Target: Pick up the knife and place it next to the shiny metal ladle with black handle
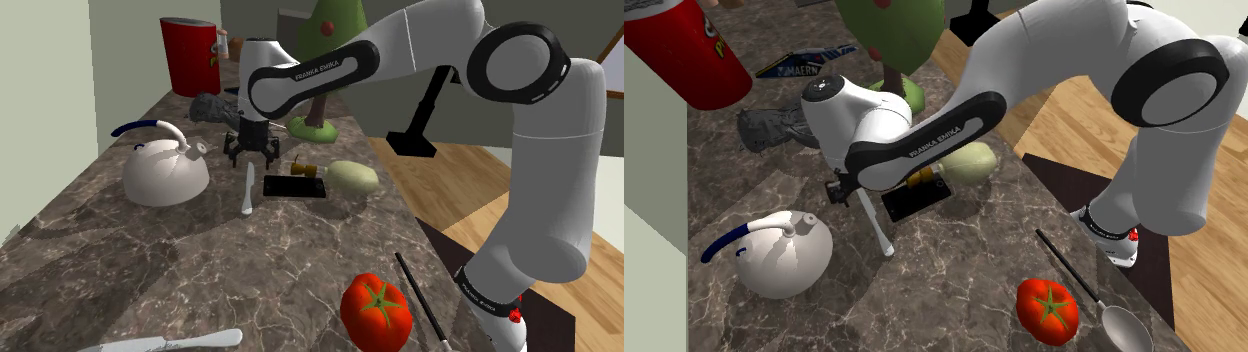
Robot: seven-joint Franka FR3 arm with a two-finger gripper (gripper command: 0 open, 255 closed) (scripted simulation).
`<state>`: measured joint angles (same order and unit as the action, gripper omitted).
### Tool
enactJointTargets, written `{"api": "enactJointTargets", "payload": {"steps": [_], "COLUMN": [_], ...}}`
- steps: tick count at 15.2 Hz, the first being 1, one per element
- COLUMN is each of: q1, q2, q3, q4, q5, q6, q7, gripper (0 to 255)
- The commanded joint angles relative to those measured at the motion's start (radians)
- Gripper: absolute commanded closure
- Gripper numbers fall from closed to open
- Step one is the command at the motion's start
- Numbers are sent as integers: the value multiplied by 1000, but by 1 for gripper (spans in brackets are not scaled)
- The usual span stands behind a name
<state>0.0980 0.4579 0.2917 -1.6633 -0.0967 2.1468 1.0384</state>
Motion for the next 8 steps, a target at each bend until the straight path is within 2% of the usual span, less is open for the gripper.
{"api": "enactJointTargets", "payload": {"steps": [1, 8], "q1": [1, 3], "q2": [11, 21], "q3": [-2, -4], "q4": [-11, -17], "q5": [-4, -7], "q6": [22, 38], "q7": [2, 4], "gripper": [0, 0]}}
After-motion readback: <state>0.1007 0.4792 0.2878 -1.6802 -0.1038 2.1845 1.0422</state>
